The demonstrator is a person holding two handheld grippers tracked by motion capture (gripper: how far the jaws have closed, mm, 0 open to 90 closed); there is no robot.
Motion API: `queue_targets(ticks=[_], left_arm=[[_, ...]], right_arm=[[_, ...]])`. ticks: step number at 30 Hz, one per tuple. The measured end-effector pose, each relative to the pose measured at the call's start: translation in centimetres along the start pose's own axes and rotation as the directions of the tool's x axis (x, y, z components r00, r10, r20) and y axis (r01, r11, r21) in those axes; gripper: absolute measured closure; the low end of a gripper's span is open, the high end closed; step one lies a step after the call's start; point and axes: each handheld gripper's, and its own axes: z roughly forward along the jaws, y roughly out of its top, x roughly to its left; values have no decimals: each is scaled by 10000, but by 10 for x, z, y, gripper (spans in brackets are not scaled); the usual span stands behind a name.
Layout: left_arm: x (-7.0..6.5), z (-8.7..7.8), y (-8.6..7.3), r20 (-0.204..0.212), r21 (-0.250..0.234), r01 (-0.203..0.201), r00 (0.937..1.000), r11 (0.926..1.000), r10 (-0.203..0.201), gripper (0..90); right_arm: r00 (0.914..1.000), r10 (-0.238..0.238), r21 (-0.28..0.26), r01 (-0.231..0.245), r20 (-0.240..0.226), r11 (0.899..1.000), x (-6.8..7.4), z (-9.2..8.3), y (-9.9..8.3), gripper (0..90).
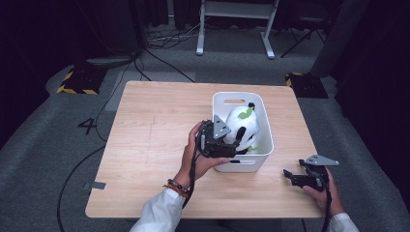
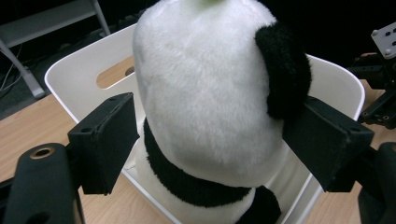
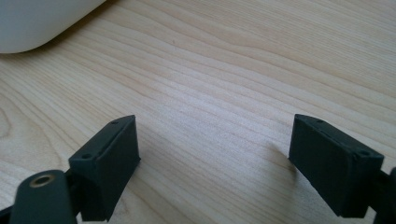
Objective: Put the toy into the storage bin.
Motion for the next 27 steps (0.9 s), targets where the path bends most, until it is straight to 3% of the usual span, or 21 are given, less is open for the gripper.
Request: queue_targets(ticks=[7, 27], left_arm=[[0, -6, -1, -87, -27, -281, 9996, 9996, 281, 185], [15, -23, -13, -121, 78, -227, 9997, 9997, 227, 174]], right_arm=[[10000, 17, 9, -17, 0, 10000, 0, 0, 0, 158], [10000, 40, 19, -40, -15, 10000, 0, 0, 0, 158]])
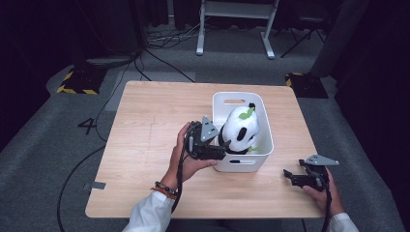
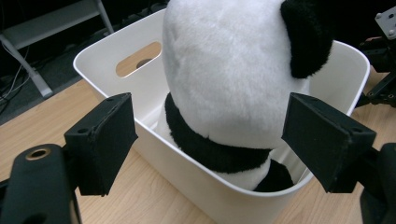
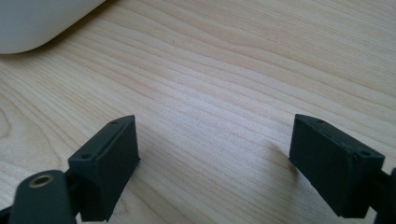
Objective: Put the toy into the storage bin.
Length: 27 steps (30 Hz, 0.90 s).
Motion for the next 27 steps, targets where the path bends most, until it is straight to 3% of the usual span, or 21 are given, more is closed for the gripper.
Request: queue_targets(ticks=[18, 27], left_arm=[[24, -19, -16, -519, -50, 396, 9979, 9992, -398, 172], [32, -26, -23, -850, 184, 414, 9956, 9990, -397, 172]], right_arm=[[10000, 15, 4, -15, -5, 10000, 0, 0, 0, 158], [10000, 18, 8, -18, -7, 10000, 0, 0, 0, 158]])
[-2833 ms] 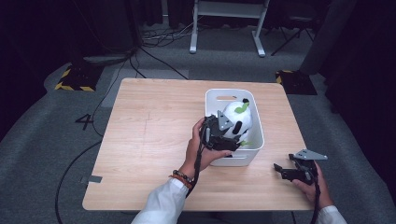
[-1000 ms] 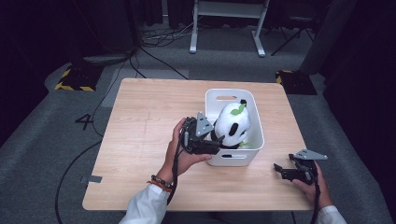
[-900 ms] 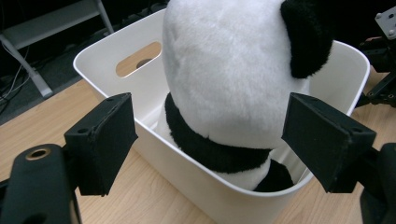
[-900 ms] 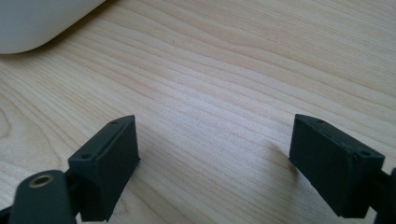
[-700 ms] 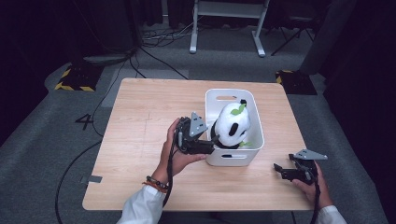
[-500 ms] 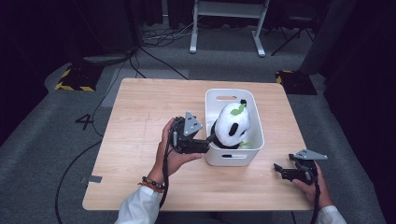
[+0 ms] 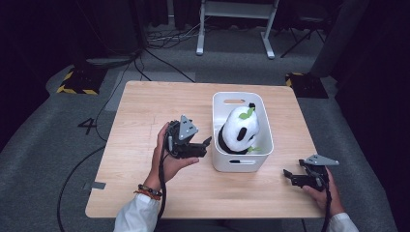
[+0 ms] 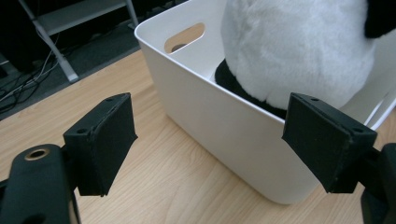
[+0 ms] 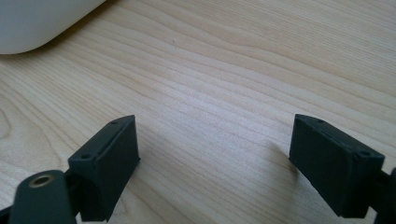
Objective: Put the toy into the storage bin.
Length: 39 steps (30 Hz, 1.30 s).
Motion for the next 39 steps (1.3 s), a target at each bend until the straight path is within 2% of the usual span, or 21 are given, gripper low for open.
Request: queue_targets(ticks=[8, 19, 39], left_arm=[[7, -1, -6, -232, 272, -87, 9997, 9996, 93, 172], [20, 3, -22, -477, 784, 171, 9988, 9968, -134, 171], [33, 9, -62, -817, 1882, 278, 9966, 9817, -126, 165]], right_arm=[[10000, 0, 1, 0, -4, 10000, 0, 0, 0, 158], [10000, 2, 7, -2, -11, 10000, 0, 0, 0, 158], [10000, 6, 4, -6, -14, 10000, 0, 0, 0, 158]])
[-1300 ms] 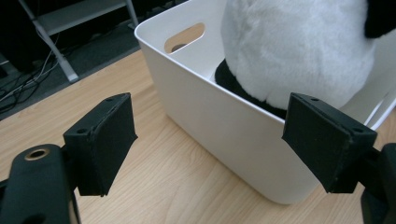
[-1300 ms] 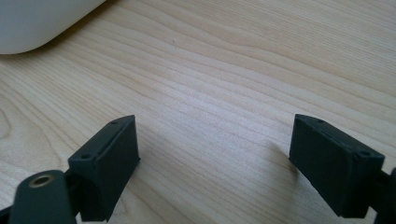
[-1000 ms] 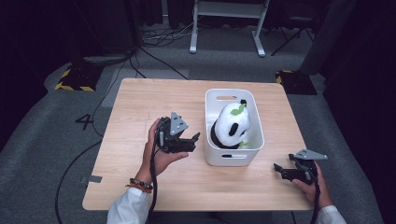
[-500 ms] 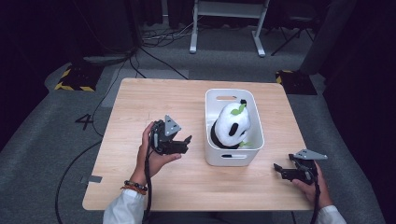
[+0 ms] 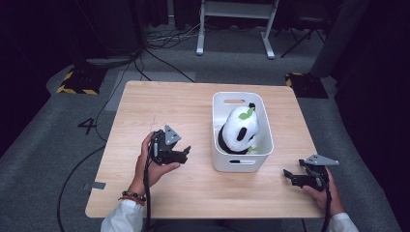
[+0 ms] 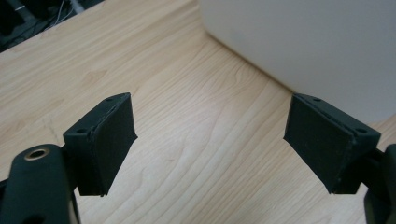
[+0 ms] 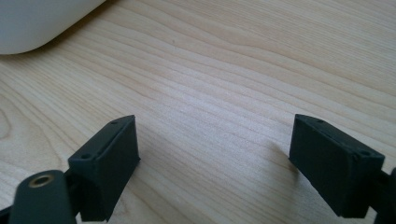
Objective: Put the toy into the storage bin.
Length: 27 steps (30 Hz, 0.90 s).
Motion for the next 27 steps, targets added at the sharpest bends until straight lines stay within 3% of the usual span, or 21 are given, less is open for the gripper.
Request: queue_targets(ticks=[19, 27], left_arm=[[9, 7, -30, 13, 619, 127, 9999, 9980, -129, 162], [11, 12, -49, -35, 1147, 91, 10000, 9934, -87, 162]], right_arm=[[10000, 22, 11, -22, -25, 10000, 0, 0, 0, 158], [10000, 23, 11, -23, -26, 10000, 0, 0, 0, 158]])
